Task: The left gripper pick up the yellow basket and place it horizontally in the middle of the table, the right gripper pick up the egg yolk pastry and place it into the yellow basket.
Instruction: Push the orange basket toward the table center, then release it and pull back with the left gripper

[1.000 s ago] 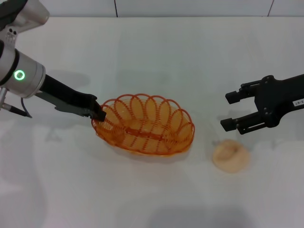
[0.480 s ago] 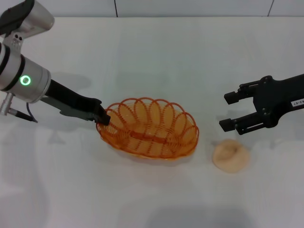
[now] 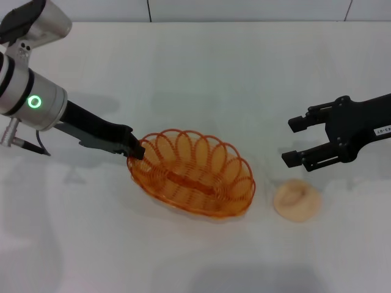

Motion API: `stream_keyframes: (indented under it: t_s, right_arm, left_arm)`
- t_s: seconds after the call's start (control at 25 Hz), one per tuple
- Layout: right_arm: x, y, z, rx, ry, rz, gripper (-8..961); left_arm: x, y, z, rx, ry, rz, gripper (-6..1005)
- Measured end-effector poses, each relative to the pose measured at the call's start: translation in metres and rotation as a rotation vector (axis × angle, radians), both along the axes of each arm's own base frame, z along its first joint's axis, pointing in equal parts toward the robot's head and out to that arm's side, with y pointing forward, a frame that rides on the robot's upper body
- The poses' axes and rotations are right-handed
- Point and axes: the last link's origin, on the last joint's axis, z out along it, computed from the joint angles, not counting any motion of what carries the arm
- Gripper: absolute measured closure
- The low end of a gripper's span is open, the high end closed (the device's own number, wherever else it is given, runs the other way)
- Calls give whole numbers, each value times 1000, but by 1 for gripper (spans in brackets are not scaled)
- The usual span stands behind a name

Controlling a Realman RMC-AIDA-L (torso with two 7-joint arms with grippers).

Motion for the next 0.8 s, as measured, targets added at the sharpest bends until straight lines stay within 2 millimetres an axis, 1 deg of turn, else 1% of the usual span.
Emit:
stream_keyframes:
  t_s: [0.24, 0.52, 0.8]
  right_arm:
    - [-1, 1, 0, 6, -1, 3, 173]
    - [-3, 3, 0, 7, 0, 7, 174]
    - [-3, 4, 1, 11, -1, 6, 174]
  left_arm:
    - [2, 1, 0, 5, -18, 0, 916]
    - [2, -1, 0, -1, -23, 5, 792]
    - [3, 0, 3, 11, -56, 14, 732]
